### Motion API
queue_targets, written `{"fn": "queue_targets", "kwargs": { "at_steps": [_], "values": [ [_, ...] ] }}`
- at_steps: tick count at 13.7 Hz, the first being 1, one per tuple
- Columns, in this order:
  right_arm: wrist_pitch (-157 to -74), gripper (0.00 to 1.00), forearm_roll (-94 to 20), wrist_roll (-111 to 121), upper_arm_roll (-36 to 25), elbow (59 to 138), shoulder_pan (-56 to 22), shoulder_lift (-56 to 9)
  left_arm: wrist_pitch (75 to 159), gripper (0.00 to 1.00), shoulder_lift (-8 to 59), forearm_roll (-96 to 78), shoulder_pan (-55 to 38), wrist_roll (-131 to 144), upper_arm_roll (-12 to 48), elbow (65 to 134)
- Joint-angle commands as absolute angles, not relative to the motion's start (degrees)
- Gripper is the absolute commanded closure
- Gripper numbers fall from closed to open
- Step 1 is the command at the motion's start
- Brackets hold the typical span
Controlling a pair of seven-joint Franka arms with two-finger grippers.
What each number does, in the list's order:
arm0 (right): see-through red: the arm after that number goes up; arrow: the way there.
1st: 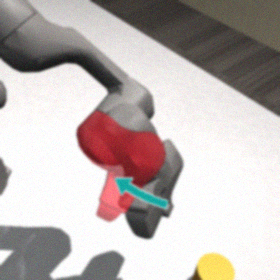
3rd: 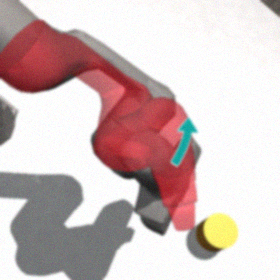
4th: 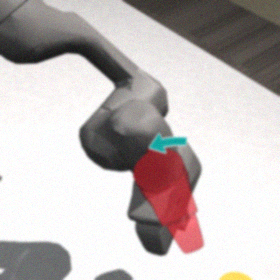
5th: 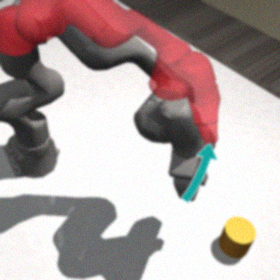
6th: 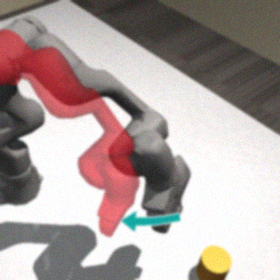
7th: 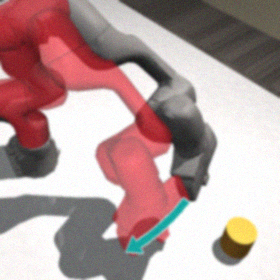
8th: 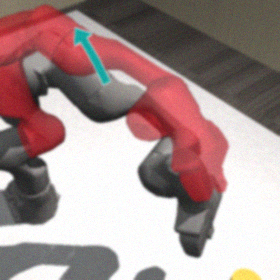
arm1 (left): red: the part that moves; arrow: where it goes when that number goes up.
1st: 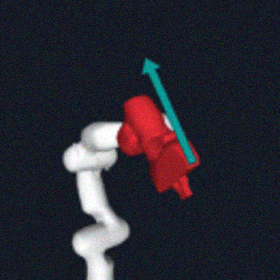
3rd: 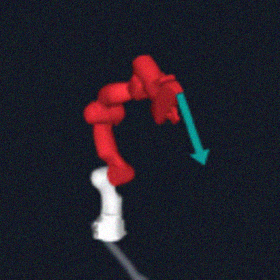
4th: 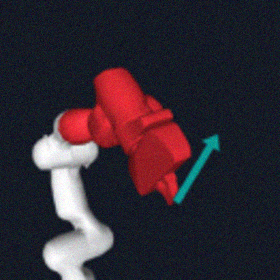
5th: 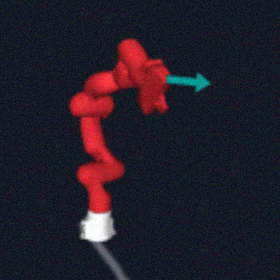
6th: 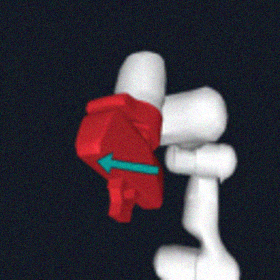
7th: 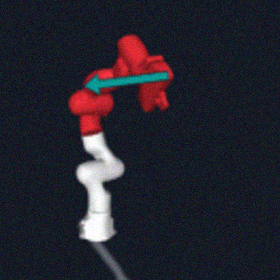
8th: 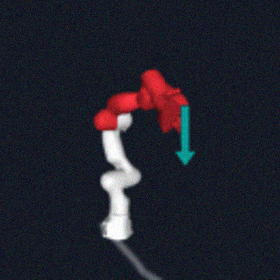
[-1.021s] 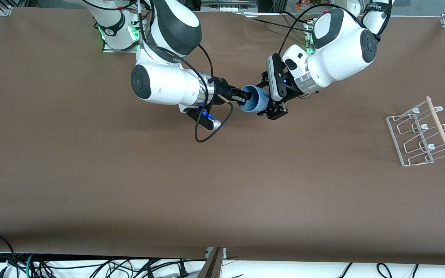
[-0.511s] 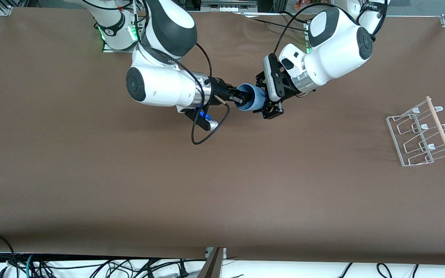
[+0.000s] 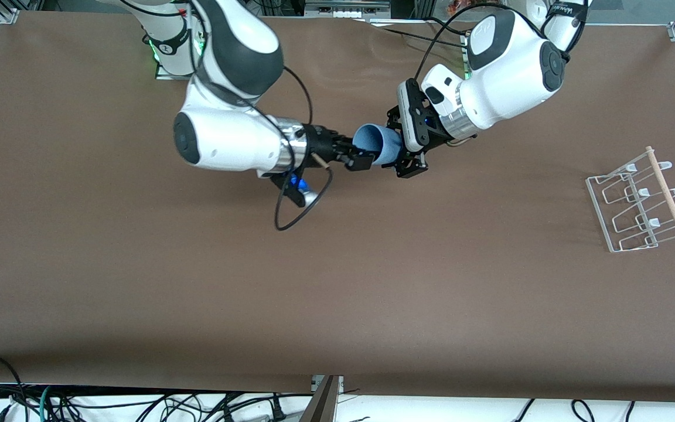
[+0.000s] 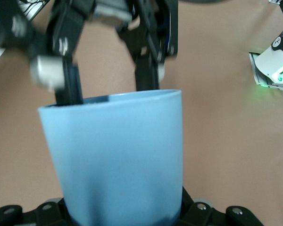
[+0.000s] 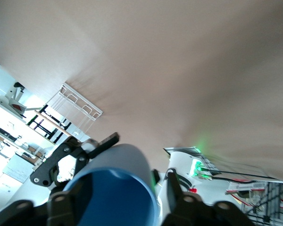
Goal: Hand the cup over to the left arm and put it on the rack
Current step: 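Open the right gripper and withdraw while the left gripper carries the cup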
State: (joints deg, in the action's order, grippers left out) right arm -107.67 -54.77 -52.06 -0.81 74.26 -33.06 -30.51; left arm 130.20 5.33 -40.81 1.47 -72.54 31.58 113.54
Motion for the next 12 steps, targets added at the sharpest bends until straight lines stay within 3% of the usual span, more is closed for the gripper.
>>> {"fn": "queue_targets", "kwargs": {
  "at_steps": [1,7,9,12],
  "values": [
    [-100.93,0.14,-55.38,-50.19,-0.61,73.48,-27.53,-28.23,125.7,1.0,5.27,-42.45,2.02,-77.07,29.19,112.59],
    [-79.48,0.07,-51.68,-32.81,-3.85,73.39,-13.46,-24.88,111.3,1.0,5.36,-35.08,2.9,-79.1,20.76,108.73],
    [-76.13,0.02,-47.67,-26.22,-9.02,73.39,-12.13,-22.42,105.5,1.0,5.45,-27.99,2.99,-78.93,16.11,106.62],
    [-76.11,0.02,-31.86,-18.58,-10.37,73.39,-12.04,-20.57,99.86,1.0,5.62,-18.92,3.69,-79.54,10.04,105.47]
  ]
}}
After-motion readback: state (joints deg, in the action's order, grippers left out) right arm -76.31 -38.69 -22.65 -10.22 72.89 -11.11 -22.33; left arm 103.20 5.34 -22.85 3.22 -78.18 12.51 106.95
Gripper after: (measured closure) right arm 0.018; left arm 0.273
